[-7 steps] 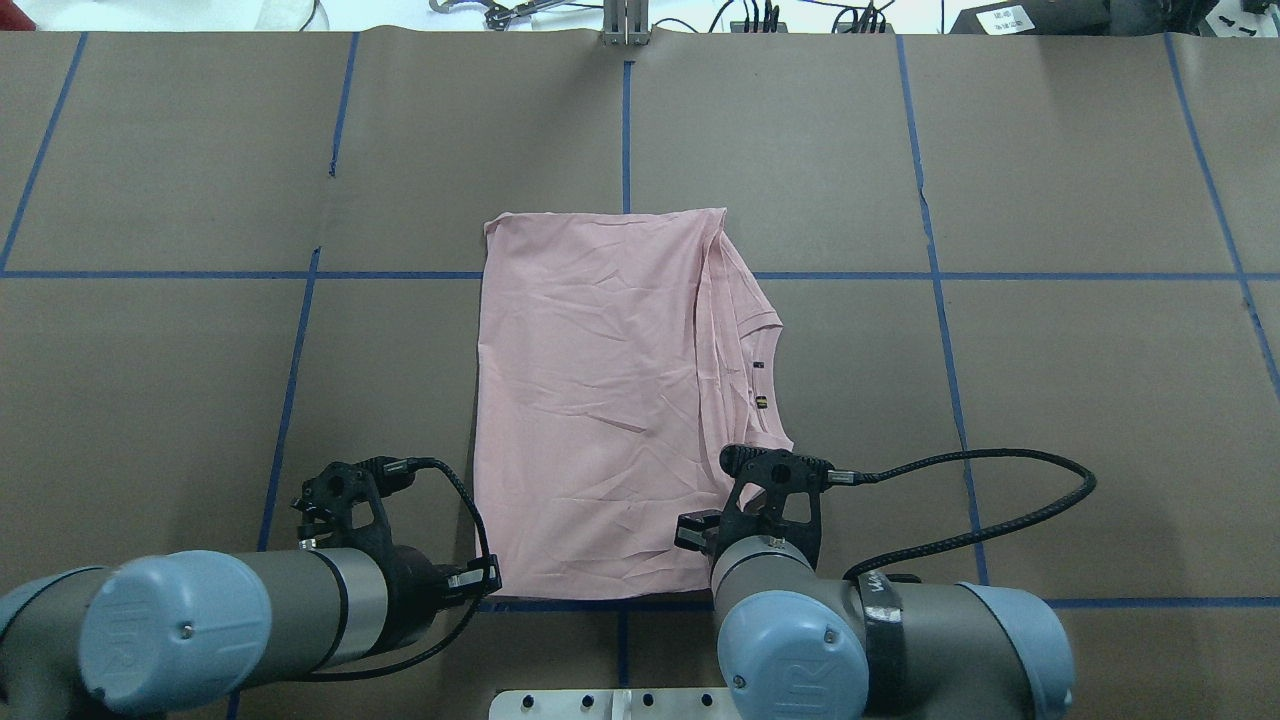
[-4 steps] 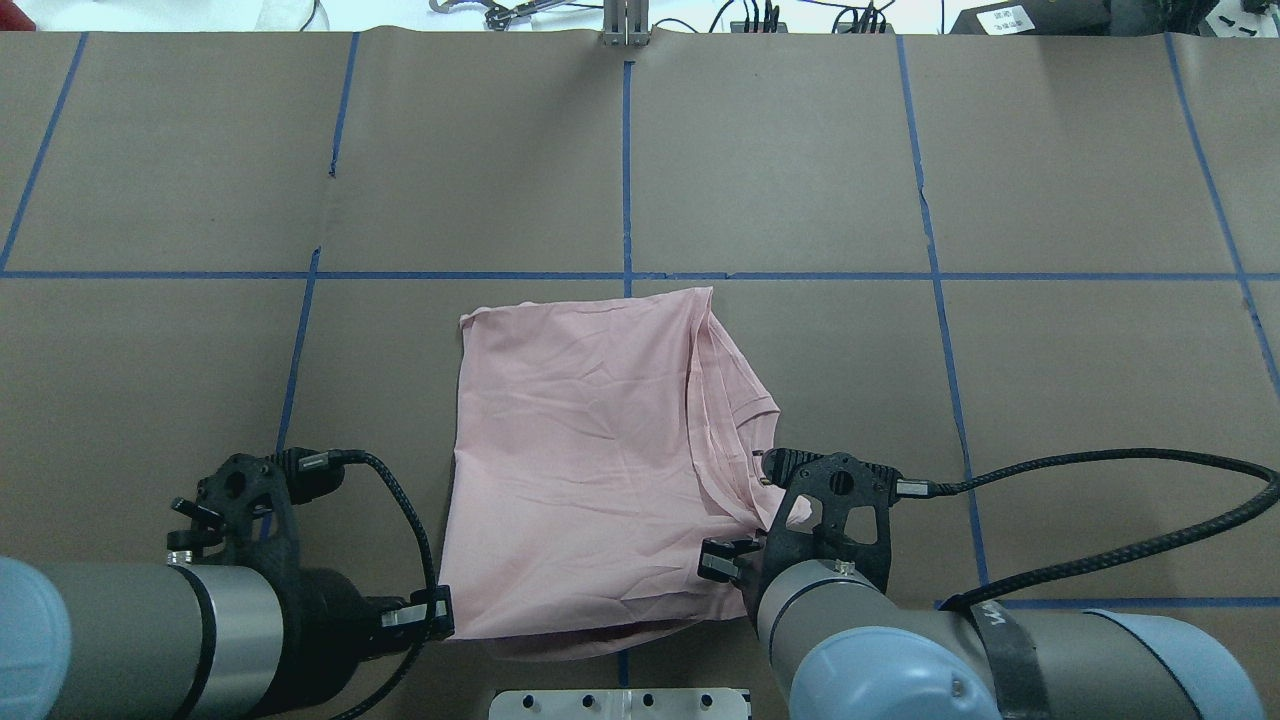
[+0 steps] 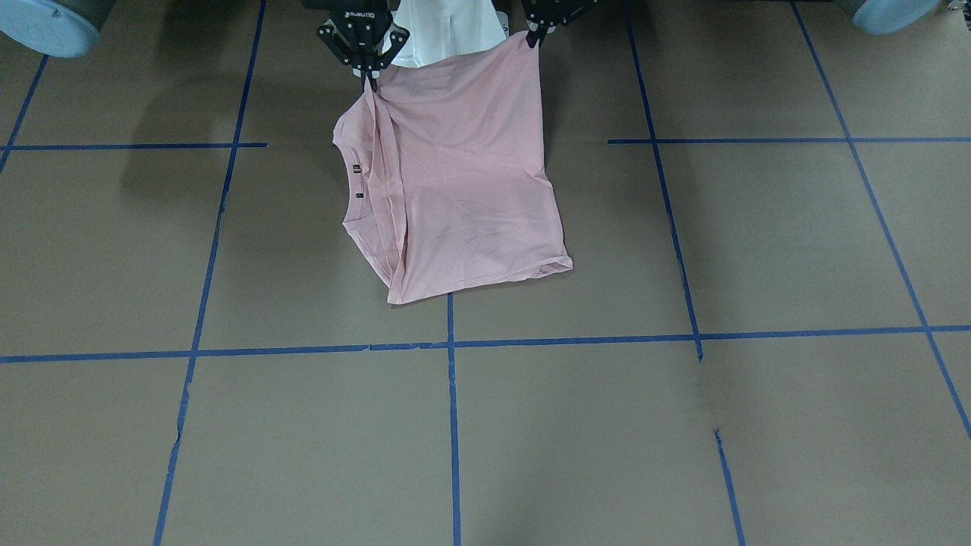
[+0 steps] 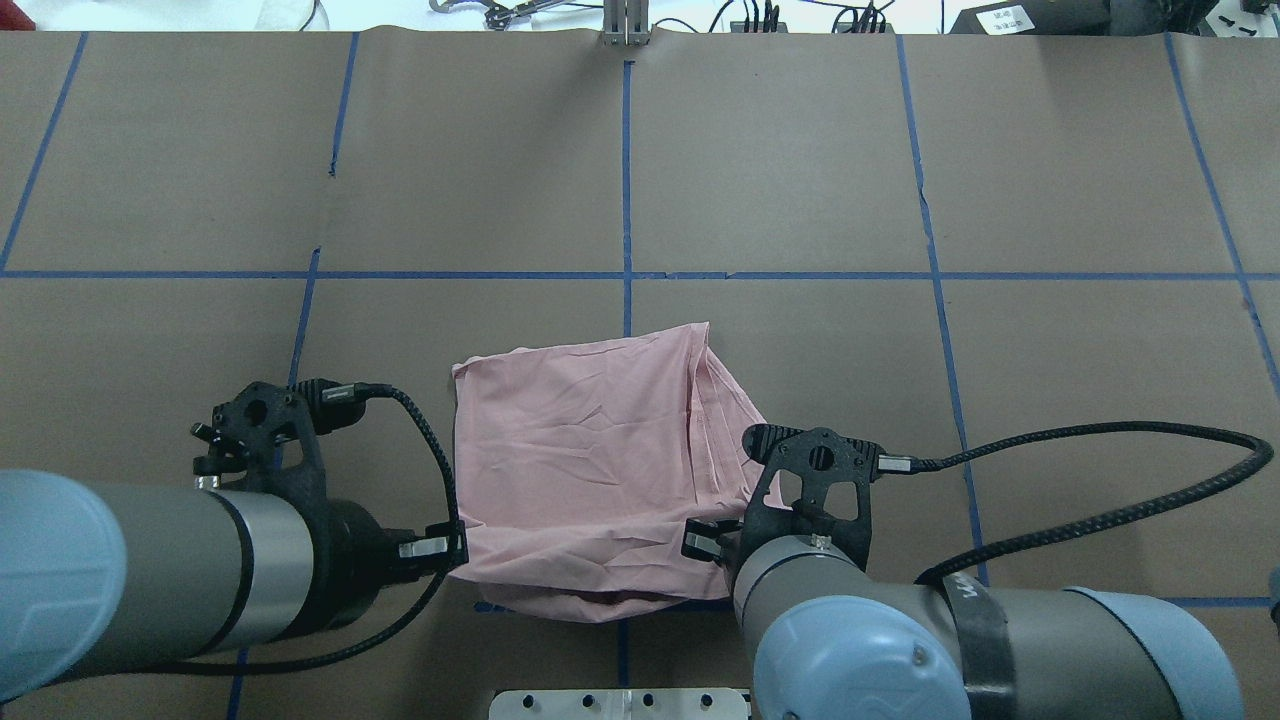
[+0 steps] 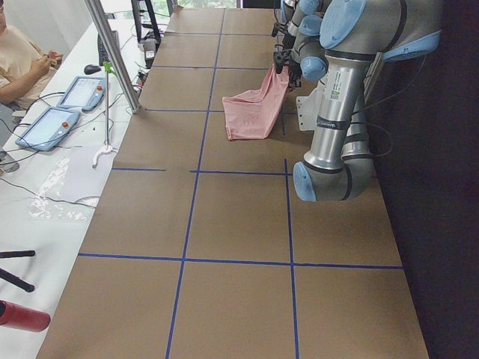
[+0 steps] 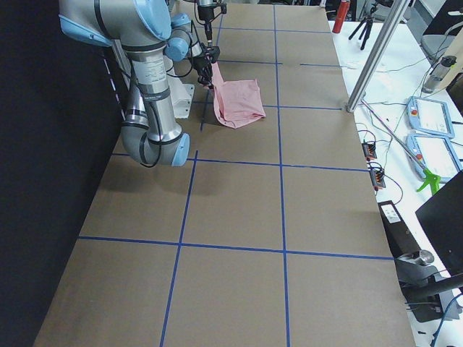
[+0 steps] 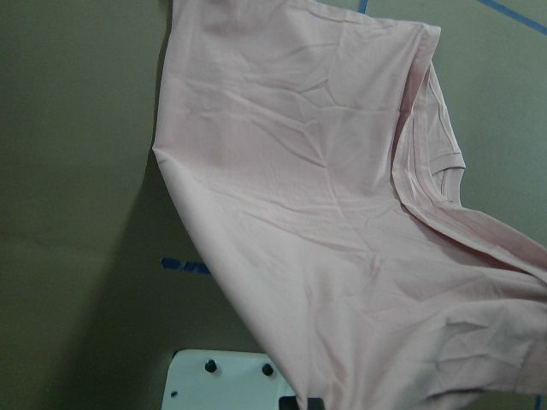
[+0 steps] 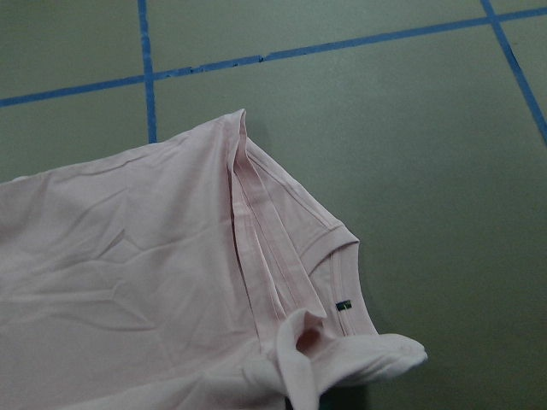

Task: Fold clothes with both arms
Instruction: 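Lift the near edge with both grippers and fold it away from the robot, then lay the folded edge down on the shirt and open both grippers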

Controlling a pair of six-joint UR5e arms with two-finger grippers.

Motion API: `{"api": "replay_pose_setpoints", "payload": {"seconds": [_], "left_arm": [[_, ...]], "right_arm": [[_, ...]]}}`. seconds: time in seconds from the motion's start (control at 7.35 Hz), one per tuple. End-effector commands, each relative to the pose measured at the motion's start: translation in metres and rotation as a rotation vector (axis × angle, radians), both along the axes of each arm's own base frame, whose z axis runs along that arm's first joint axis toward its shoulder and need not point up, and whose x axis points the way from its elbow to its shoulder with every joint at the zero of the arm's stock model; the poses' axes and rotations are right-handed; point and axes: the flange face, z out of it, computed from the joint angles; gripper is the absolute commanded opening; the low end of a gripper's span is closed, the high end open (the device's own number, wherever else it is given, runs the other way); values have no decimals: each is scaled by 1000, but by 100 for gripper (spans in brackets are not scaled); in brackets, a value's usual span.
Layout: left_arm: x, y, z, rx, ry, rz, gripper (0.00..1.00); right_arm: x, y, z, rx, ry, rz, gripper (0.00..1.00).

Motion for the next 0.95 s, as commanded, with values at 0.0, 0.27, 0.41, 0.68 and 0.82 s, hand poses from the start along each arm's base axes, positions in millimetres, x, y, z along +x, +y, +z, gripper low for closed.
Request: {"api": "replay_pose_setpoints", "payload": {"seconds": [0.0, 0.27, 0.41, 0.68, 0.82], "left_arm": [[35, -54, 20, 42, -79, -46, 0], [75, -98, 57, 65, -99, -76, 0], [85, -120, 74, 92, -109, -89, 0], [107, -150, 110, 105, -126, -105, 0], [111, -159, 121, 119, -135, -103, 0]], "right_arm": [[-33, -59, 16, 38, 5, 48, 0], [-61, -113, 43, 38, 24, 89, 0], [-85, -141, 48, 37, 35, 118, 0], [-140, -193, 66, 31, 50, 160, 0], [-147, -210, 77, 32, 46, 179, 0]]}}
